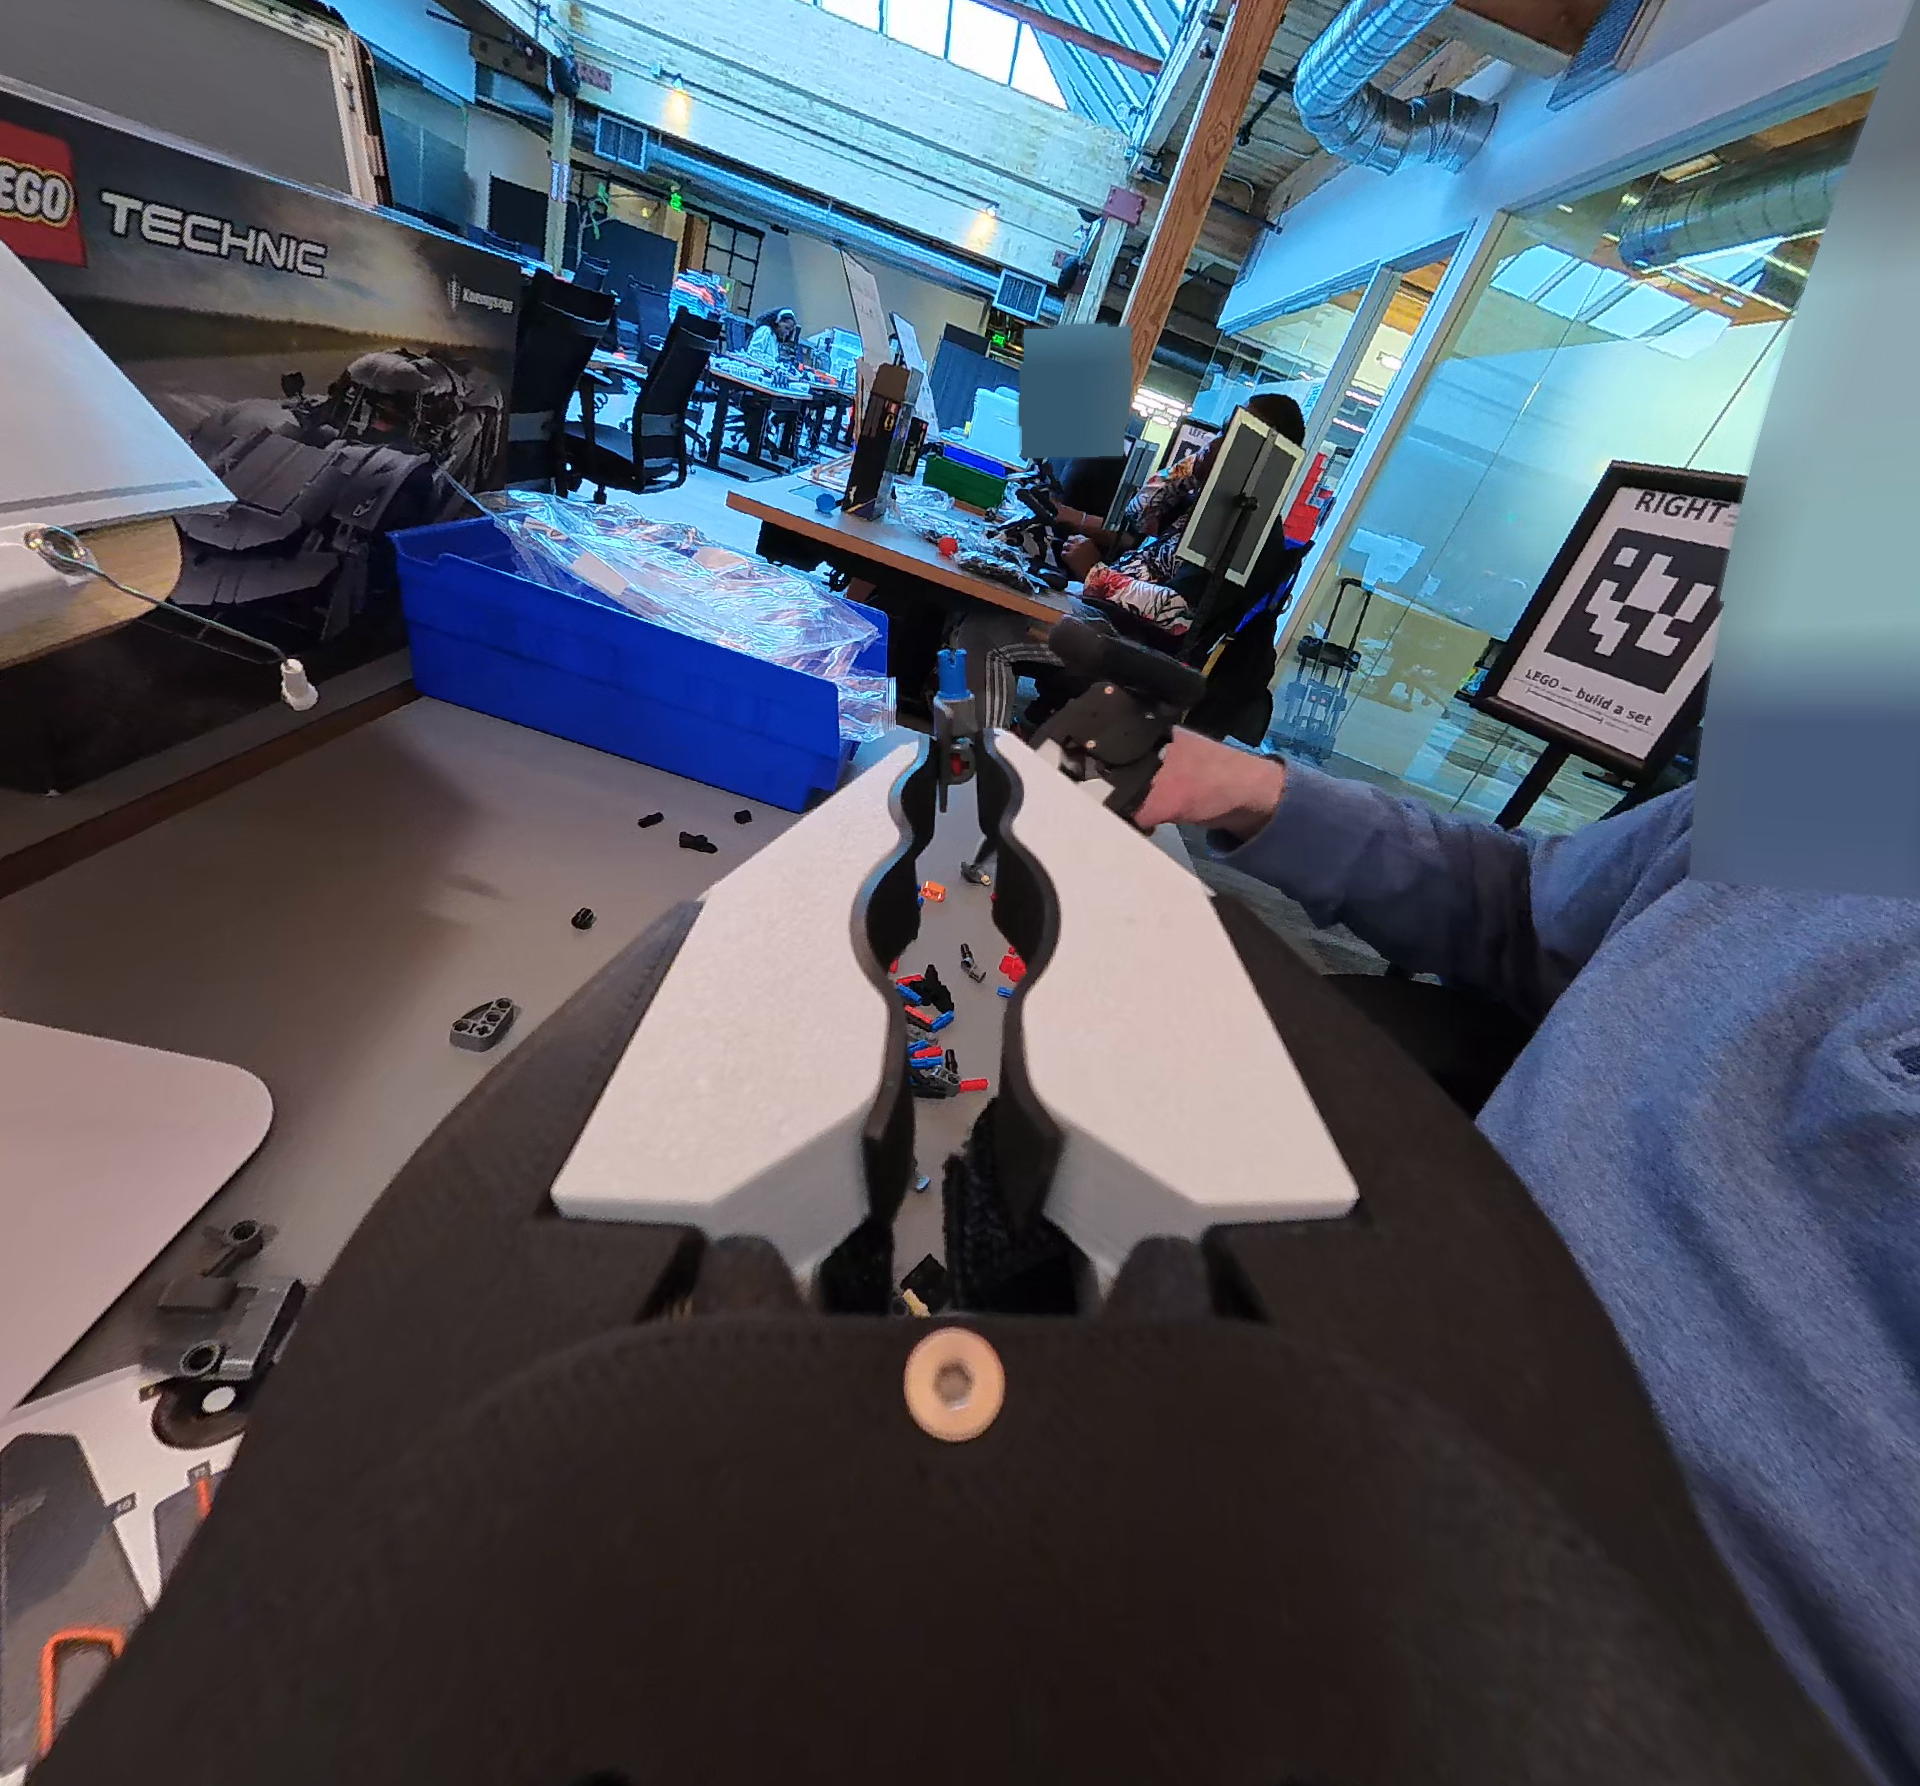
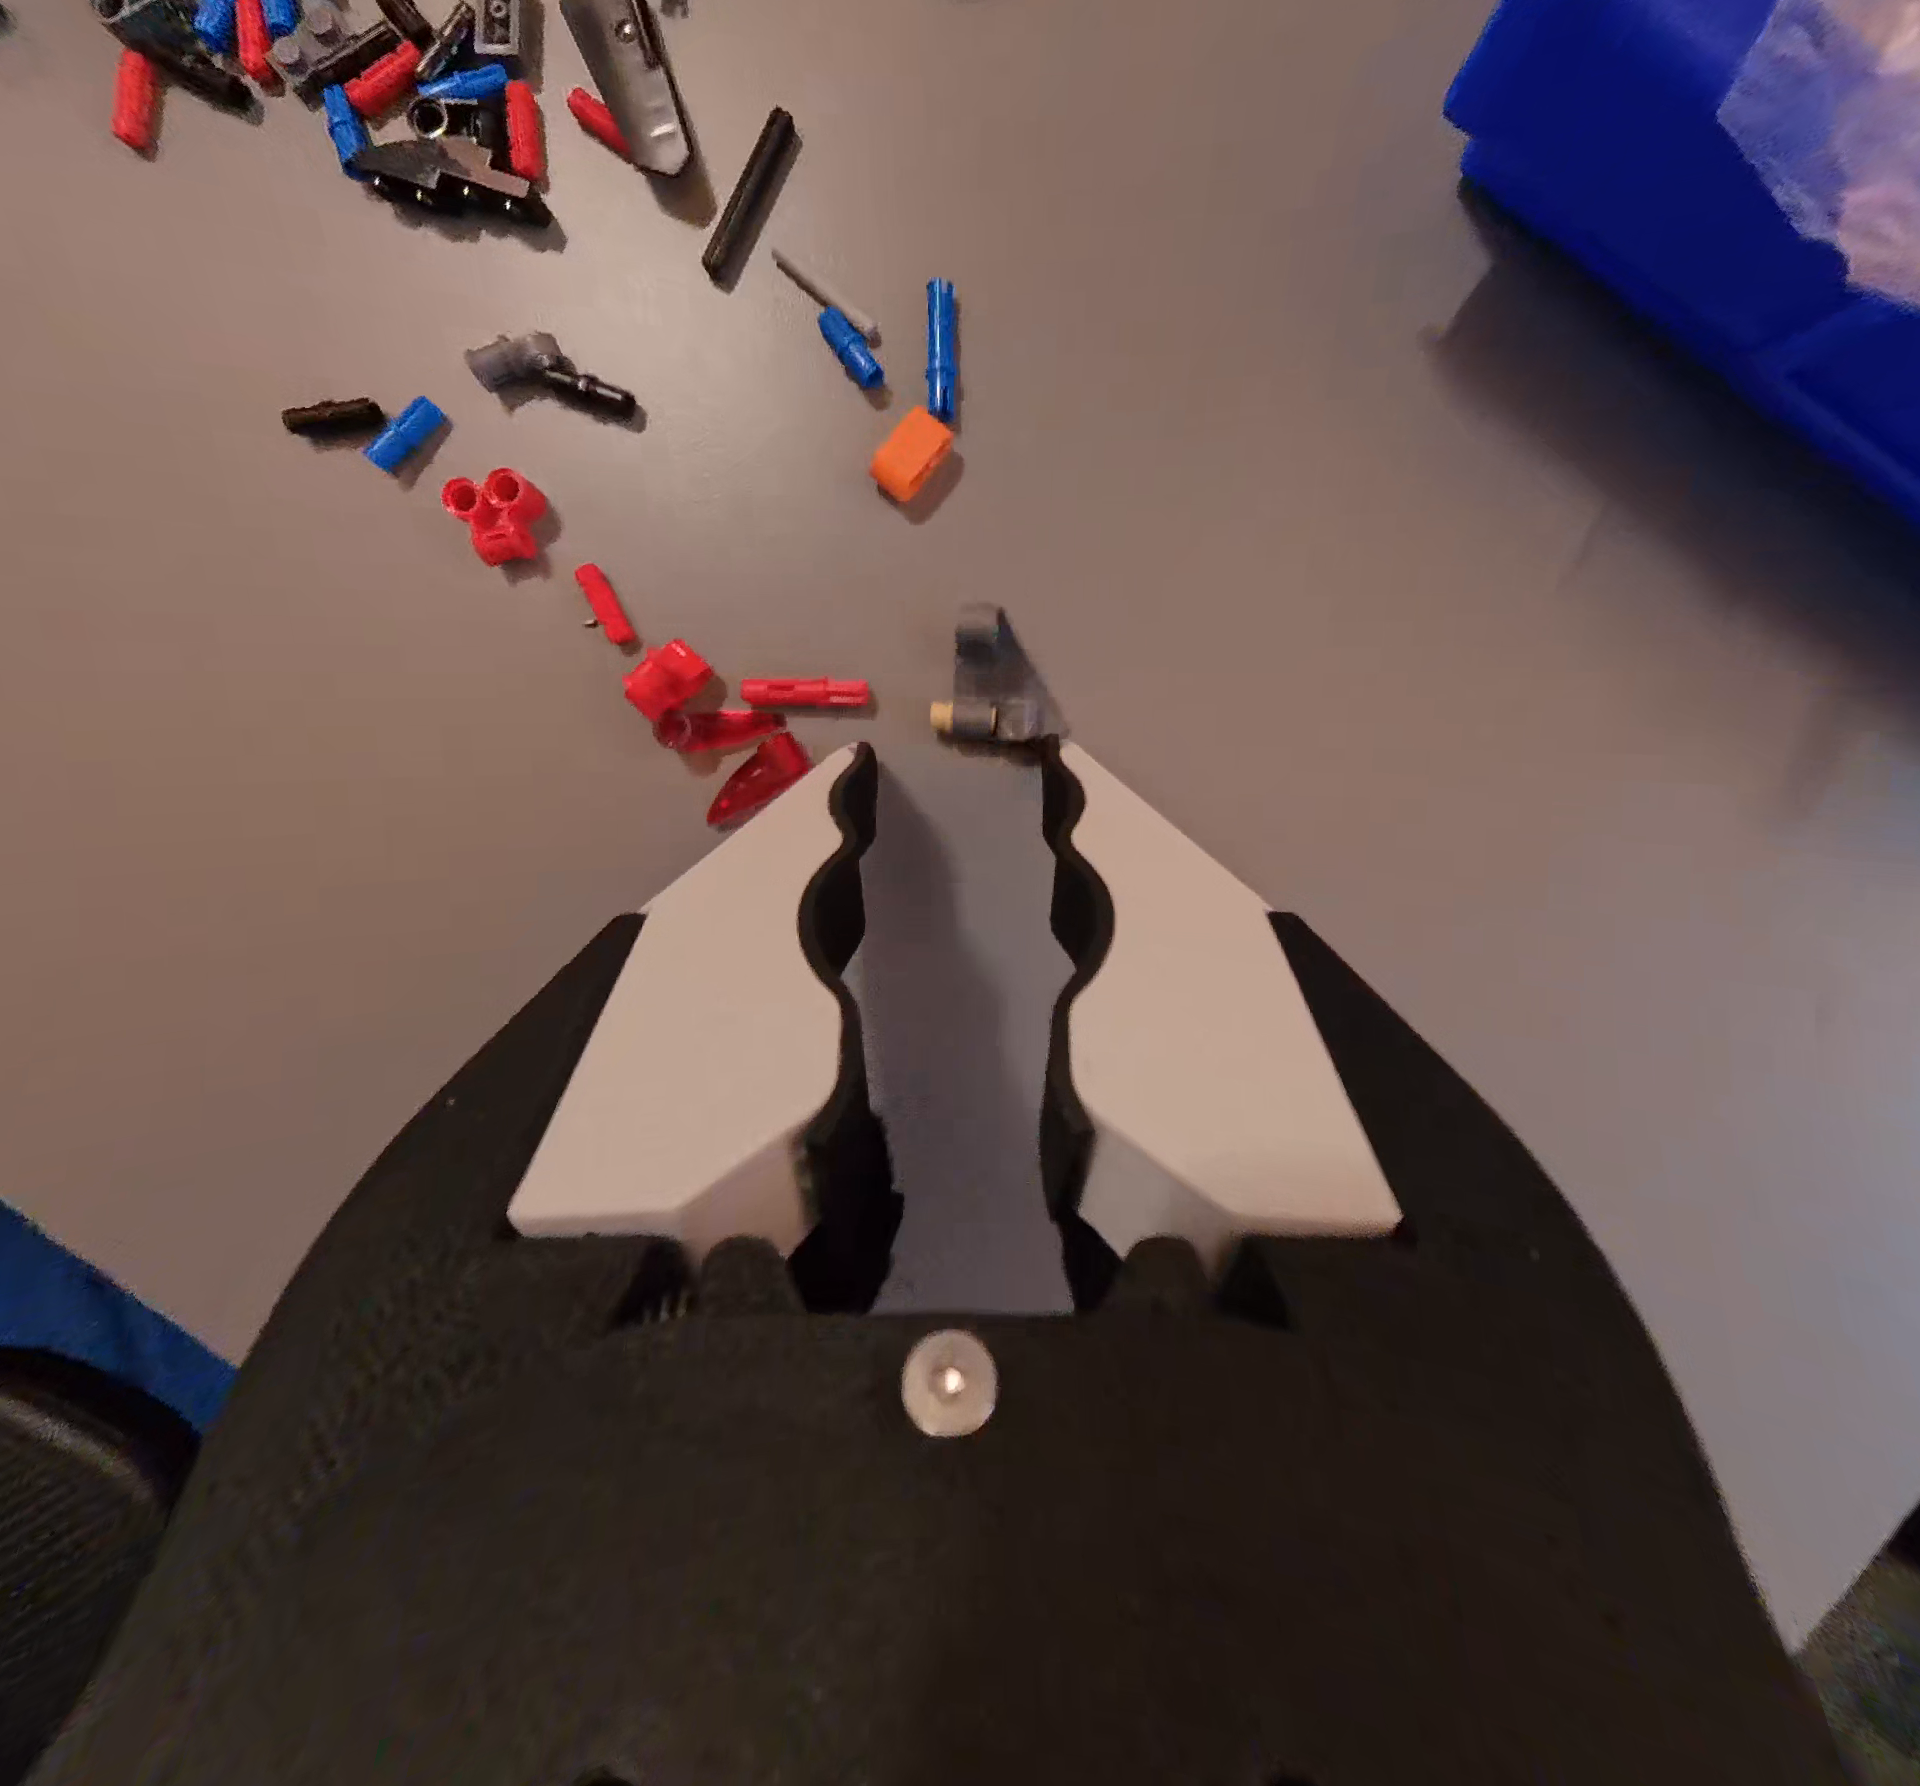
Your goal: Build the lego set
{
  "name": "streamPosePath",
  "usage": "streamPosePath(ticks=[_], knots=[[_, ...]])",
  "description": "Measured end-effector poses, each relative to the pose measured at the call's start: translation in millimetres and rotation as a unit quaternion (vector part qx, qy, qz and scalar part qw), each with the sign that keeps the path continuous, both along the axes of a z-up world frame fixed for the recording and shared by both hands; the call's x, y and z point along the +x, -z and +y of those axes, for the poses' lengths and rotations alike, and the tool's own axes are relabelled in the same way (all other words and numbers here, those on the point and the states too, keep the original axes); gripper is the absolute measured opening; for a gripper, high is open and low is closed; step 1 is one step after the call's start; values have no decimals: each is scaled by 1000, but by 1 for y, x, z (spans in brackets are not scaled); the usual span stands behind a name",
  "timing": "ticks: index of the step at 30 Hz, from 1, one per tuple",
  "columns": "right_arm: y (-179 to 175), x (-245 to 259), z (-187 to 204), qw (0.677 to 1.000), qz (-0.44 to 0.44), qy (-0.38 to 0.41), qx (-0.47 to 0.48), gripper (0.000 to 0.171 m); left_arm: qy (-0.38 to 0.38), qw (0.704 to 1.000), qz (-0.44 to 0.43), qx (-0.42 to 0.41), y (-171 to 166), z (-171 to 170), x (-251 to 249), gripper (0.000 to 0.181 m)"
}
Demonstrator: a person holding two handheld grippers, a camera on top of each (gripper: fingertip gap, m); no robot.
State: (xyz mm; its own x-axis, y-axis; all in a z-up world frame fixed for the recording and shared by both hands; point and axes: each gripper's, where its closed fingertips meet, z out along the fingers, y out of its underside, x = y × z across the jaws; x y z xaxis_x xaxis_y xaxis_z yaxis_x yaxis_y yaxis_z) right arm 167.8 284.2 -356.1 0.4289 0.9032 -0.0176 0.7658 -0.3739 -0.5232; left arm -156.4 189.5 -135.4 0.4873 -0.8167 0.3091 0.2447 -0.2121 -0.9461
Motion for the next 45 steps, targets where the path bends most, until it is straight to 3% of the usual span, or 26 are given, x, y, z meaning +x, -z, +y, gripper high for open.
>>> streamPosePath(ticks=[8, 15, 28, 35, 45], knots=[[-8, -7, 12, 999, 30, -18, 17, 36, -1, 1000, 0, -1, 1, 1, -1, 5], [-4, -5, 4, 1000, 19, 12, 5, 27, -3, 1000, 1, -6, 4, 4, -4, 5], [-1, -14, 11, 999, 27, -10, 23, 6, -5, 1000, 2, -6, 5, 5, -4, 5], [-2, -16, 11, 999, 34, -16, 35, 5, -8, 1000, 8, -8, 7, 7, -5, 5], [-42, -36, 3, 994, 67, -43, 69, 5, -15, 1000, 11, -3, 5, 7, -8, 5]])
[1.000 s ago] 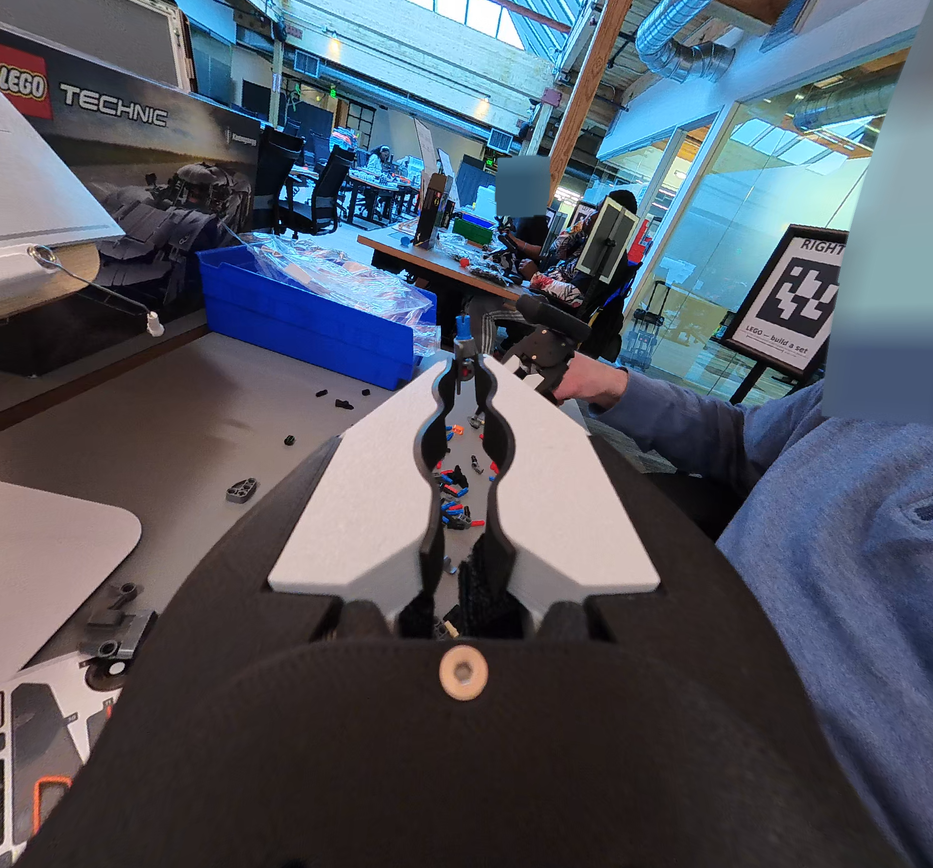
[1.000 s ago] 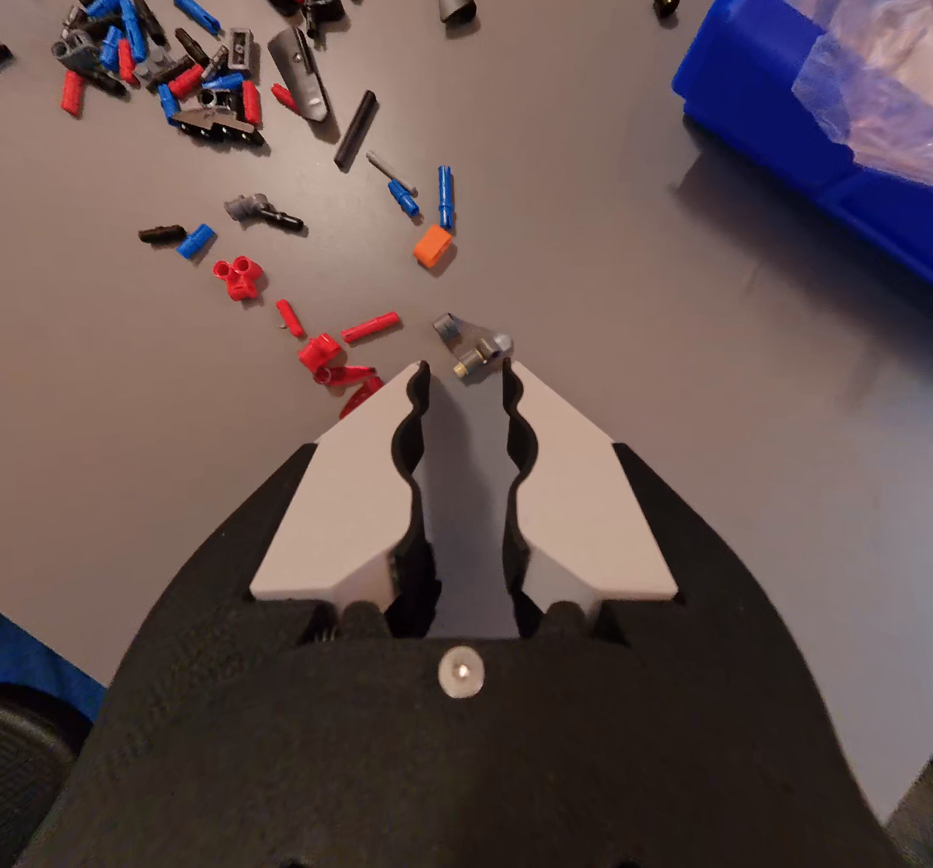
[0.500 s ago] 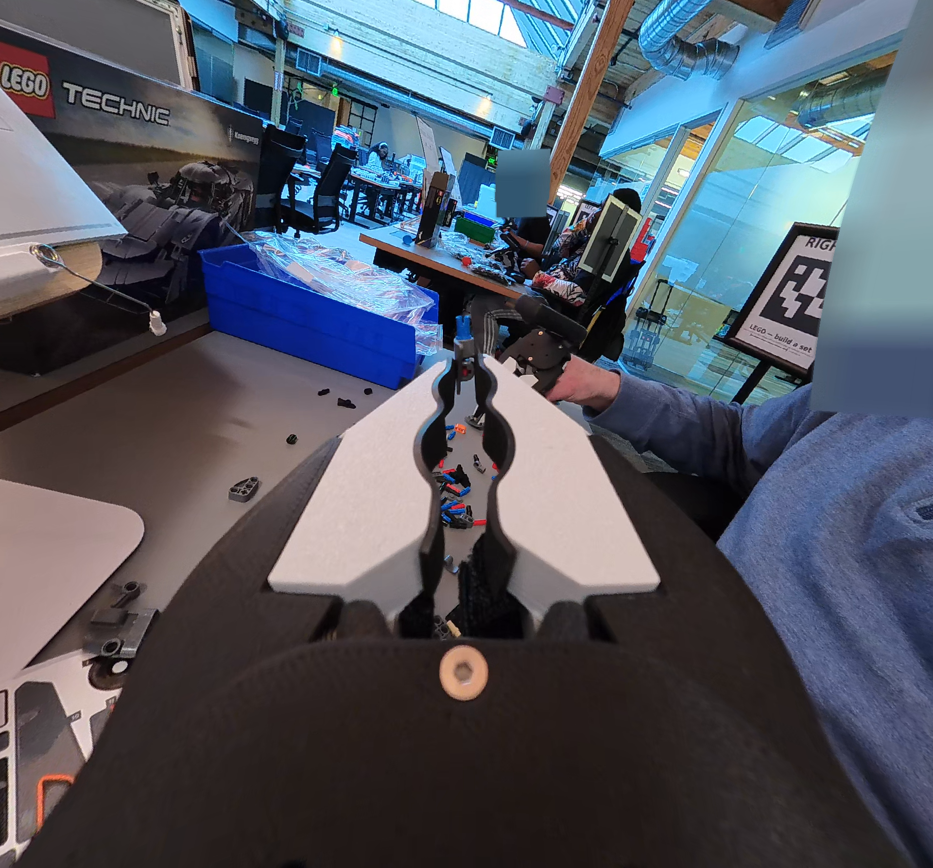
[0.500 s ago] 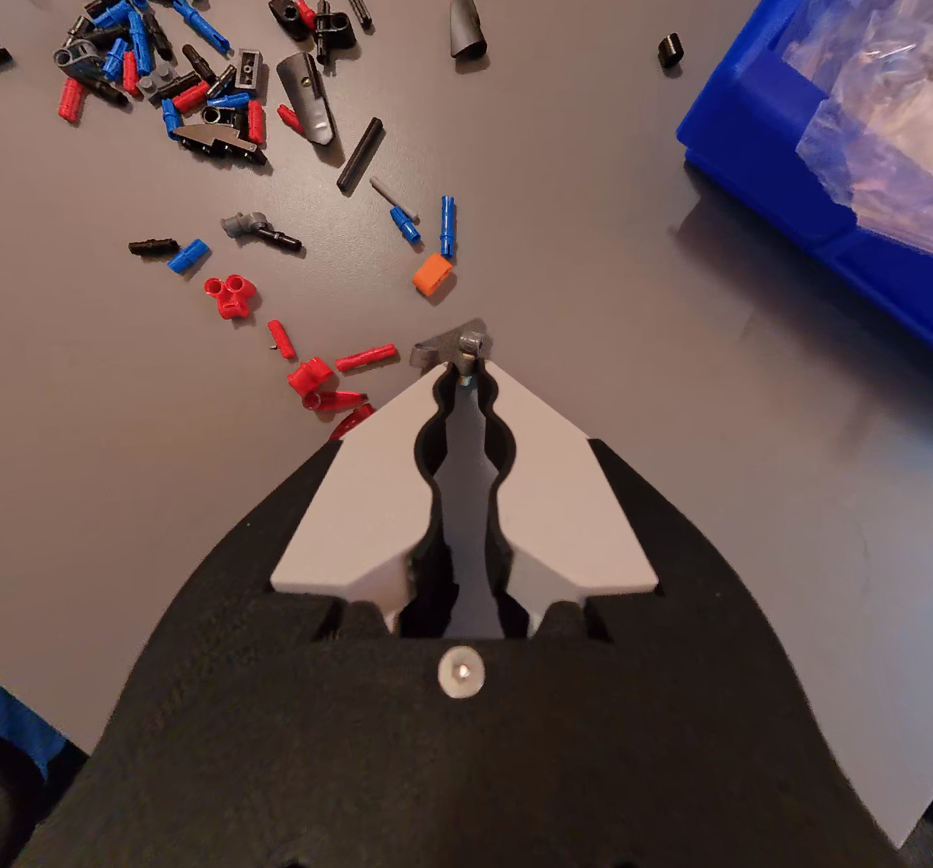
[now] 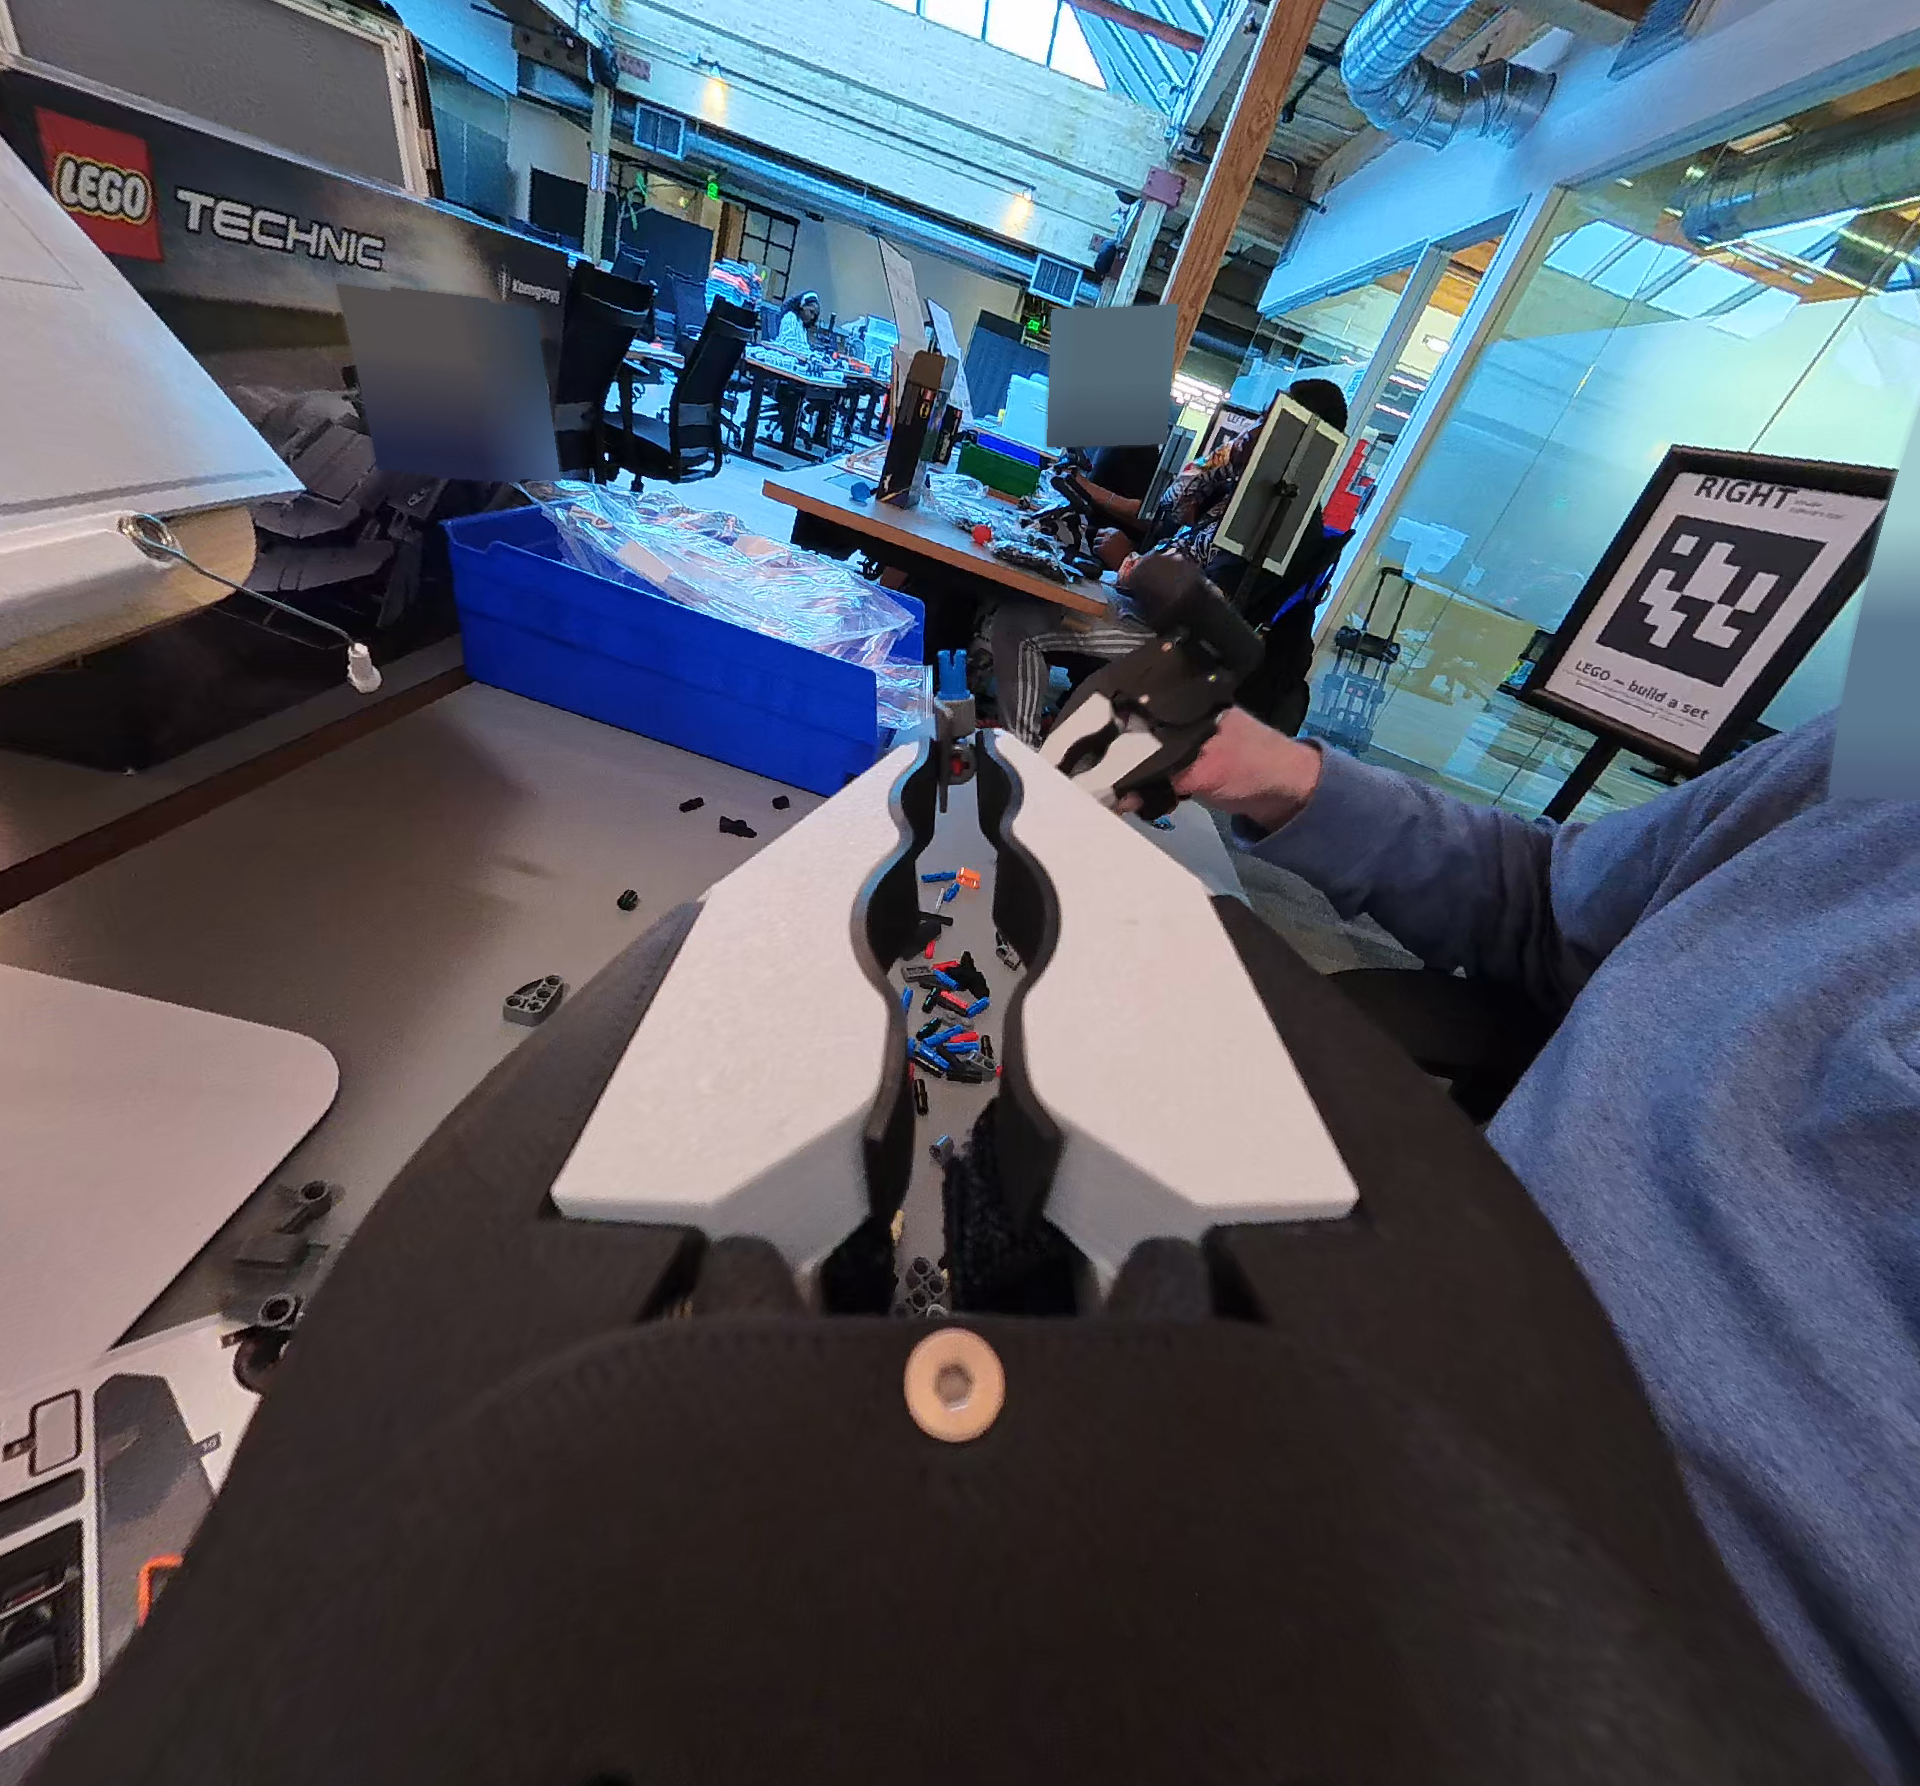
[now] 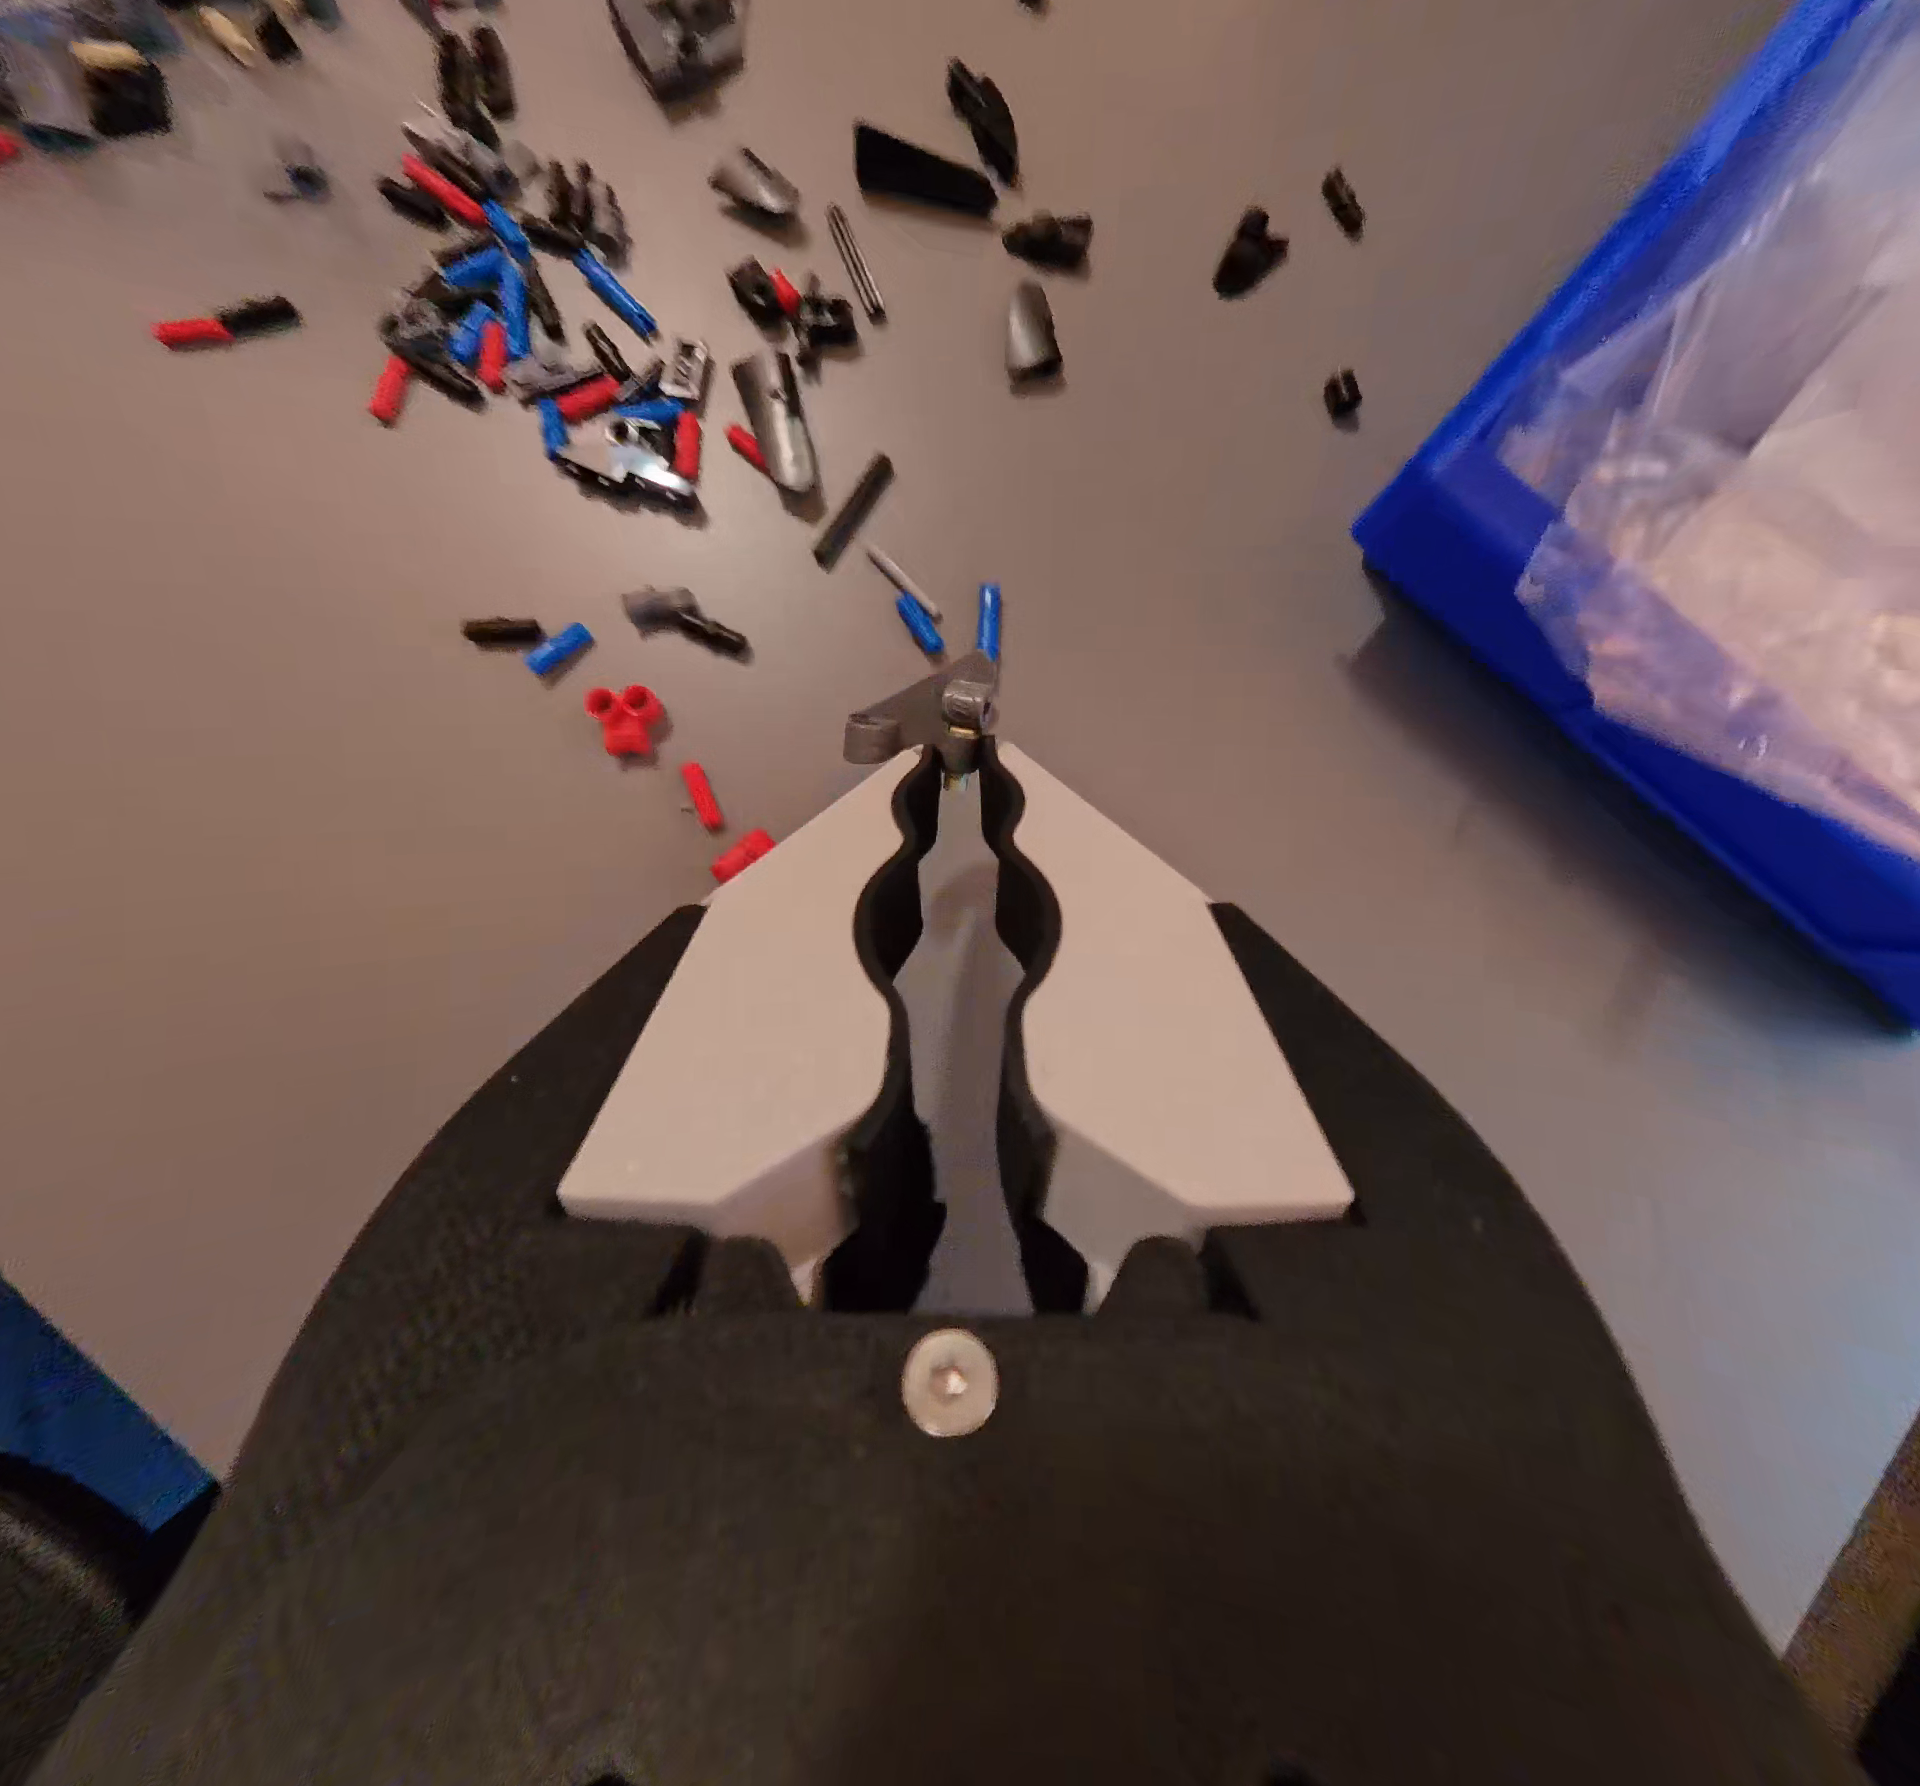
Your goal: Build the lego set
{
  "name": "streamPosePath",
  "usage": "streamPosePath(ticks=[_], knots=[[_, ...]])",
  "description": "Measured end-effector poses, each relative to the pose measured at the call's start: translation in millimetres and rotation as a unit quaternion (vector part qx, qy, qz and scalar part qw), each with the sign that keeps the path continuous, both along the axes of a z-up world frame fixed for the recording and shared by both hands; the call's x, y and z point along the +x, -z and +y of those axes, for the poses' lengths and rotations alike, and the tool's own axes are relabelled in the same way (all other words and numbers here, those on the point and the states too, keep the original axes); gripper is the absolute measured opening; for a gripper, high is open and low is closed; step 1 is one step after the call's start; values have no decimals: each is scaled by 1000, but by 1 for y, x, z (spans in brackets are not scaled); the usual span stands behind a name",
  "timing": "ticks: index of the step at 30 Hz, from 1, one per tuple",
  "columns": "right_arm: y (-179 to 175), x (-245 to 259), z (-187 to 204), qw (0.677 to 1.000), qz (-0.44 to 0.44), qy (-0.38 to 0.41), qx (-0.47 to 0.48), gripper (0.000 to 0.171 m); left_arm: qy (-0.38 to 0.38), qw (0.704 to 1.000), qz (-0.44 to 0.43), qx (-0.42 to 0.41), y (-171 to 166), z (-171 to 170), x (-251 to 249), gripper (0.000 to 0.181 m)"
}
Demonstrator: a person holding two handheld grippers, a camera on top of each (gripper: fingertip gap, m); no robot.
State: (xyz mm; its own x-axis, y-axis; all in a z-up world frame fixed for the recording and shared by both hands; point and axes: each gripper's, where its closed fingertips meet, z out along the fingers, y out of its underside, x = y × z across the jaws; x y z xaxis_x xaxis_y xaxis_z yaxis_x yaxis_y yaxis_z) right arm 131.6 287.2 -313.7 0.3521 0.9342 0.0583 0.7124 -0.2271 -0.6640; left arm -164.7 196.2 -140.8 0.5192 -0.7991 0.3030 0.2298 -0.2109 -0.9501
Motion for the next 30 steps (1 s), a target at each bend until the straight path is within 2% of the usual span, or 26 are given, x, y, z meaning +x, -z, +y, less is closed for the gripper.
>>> streamPosePath(ticks=[4, 7, 17, 24, 30], knots=[[-19, -23, -20, 999, 4, -48, 7, 5, 1, 1000, 3, 2, 0, -1, 1, 5], [-21, -45, -49, 993, -6, -121, 7, 5, 2, 1000, 4, 3, -1, -2, 2, 5], [18, -93, -136, 949, -82, -306, 0, 5, 2, 1000, 8, 7, -2, -5, 2, 5], [39, -95, -149, 932, -128, -337, 27, 5, 7, 1000, 7, 8, -3, -7, 4, 5], [35, -88, -145, 949, -124, -290, 26, 17, 15, 1000, 8, 10, -4, -11, 11, 5]])
